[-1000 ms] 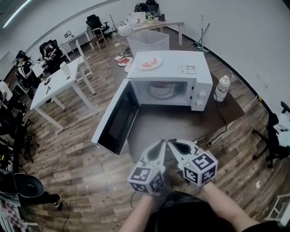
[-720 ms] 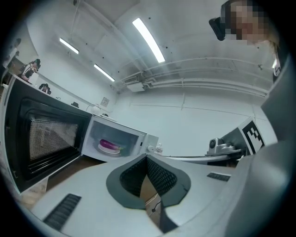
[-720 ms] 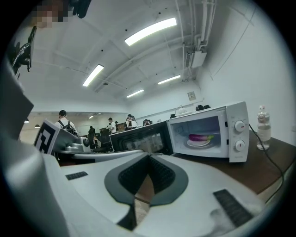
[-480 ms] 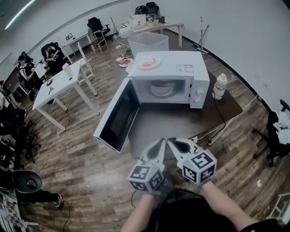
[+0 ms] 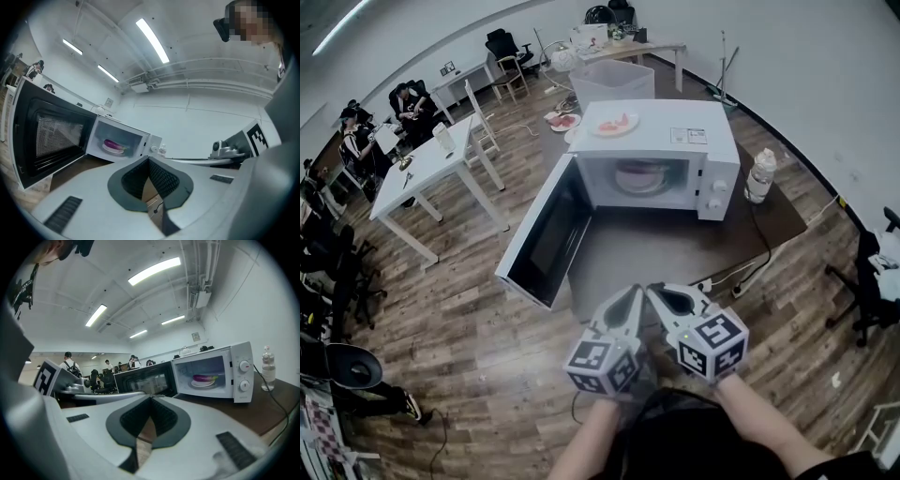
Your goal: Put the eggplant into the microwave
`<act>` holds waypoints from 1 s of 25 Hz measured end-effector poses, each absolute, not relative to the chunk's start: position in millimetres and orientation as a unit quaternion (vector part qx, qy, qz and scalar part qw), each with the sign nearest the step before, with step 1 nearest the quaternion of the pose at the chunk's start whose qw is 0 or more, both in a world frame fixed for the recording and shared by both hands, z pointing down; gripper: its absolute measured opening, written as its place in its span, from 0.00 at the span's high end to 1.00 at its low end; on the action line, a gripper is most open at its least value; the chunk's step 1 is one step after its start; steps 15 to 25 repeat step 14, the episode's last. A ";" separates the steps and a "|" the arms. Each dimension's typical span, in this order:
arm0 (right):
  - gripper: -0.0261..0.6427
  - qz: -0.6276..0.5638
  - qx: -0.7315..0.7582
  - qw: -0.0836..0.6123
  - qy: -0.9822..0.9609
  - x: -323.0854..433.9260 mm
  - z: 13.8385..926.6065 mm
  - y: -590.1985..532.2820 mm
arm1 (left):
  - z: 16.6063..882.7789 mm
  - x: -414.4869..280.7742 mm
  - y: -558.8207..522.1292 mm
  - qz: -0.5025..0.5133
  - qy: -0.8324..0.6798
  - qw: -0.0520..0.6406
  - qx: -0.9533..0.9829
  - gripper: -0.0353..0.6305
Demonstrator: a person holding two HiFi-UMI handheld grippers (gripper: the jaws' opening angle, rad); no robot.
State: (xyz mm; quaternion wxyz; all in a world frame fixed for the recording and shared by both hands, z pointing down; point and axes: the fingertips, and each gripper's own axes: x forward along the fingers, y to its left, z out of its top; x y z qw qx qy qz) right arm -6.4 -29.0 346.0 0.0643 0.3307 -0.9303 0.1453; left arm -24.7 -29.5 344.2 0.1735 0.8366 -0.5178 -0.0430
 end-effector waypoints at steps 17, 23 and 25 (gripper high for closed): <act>0.96 0.155 0.321 0.062 -0.932 -15.6 356.3 -43.9 | 355.6 -34.2 -44.3 -0.037 -0.527 0.183 0.829 0.95; 0.96 0.155 0.321 0.062 -0.932 -15.6 356.3 -43.9 | 355.6 -34.2 -44.3 -0.037 -0.527 0.183 0.829 0.95; 0.96 0.155 0.321 0.062 -0.932 -15.6 356.3 -43.9 | 355.6 -34.2 -44.3 -0.037 -0.527 0.183 0.829 0.95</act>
